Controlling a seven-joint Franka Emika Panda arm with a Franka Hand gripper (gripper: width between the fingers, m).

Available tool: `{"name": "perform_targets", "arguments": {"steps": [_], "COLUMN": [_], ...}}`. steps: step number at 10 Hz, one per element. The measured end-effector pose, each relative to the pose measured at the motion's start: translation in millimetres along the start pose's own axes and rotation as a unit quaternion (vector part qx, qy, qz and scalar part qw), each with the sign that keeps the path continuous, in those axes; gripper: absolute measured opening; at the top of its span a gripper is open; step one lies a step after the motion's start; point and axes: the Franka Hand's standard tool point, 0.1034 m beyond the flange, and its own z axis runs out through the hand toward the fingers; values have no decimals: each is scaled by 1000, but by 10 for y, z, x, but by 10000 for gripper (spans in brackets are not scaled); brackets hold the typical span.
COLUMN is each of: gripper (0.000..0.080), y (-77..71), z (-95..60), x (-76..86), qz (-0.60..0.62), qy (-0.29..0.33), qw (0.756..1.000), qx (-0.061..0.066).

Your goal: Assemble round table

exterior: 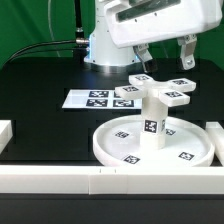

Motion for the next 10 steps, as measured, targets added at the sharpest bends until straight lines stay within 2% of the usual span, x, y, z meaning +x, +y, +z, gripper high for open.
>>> {"name": "perform_targets", "arguments": {"steps": [1,3,5,6,9,10], "gripper": [649,649,649,649,649,649], "y": [2,-56,-93,-106,-88,-80], "z": [-2,-12,6,20,18,16], "x": [12,47,8,-19,3,17], "qz": [-75,-212,-323,-369,-468,-515], "qy": [3,11,12,11,6,4], "qw": [997,977,945,928,883,856], "qx": [-9,-30,-44,-49,-50,-54]}}
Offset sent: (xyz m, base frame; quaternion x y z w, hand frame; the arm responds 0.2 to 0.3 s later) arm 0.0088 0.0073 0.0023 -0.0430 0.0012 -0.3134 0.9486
